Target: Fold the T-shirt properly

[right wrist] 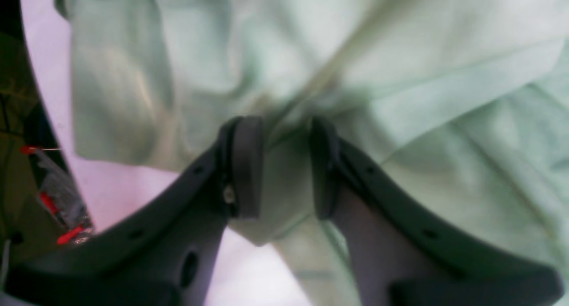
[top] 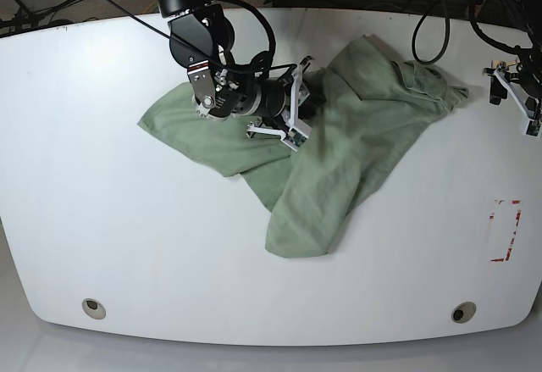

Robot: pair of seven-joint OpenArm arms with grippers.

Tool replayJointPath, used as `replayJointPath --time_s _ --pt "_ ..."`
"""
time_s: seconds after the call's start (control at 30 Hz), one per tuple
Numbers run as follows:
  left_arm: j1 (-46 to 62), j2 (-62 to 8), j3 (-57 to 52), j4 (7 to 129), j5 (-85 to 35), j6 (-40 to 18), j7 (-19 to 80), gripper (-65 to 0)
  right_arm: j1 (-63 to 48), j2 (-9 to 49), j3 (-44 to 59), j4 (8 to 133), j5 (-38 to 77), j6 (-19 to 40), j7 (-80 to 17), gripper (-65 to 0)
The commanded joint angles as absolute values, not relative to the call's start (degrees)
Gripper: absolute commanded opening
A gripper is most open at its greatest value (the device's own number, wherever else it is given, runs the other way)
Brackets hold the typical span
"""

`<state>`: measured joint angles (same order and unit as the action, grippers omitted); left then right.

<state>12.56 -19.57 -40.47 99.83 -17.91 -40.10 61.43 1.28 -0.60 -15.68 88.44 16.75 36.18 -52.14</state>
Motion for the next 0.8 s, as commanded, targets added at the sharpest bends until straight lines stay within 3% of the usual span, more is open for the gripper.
replayJointPath --time_s 0.0,0.07,0.6,0.63,0.77 --pt "12.3 -20.8 -40.7 100.8 -18.2 -40.0 60.6 -21.7 3.0 -0.8 -15.6 89.8 17.7 36.5 -50.8 -60.6" --pt "12.3 -20.8 -40.7 100.8 -18.2 -40.0 60.6 -21.7 4.4 -0.6 -15.5 89.8 17.7 36.5 -50.8 -65.0" --pt "13.6 -20.8 -41.2 100.9 -18.1 -40.0 60.6 -21.8 18.1 -3.1 -15.5 89.6 17.7 36.5 -50.9 -64.7" --pt "13.6 -20.8 -41.3 100.9 -18.1 -40.0 60.6 -21.8 18.0 -3.2 -15.3 89.7 17.7 36.5 -50.9 -61.2" --pt "14.2 -20.8 -41.3 100.9 -18.1 -40.0 60.6 -22.2 15.1 -3.2 -12.7 89.9 18.1 36.4 -51.0 -35.4"
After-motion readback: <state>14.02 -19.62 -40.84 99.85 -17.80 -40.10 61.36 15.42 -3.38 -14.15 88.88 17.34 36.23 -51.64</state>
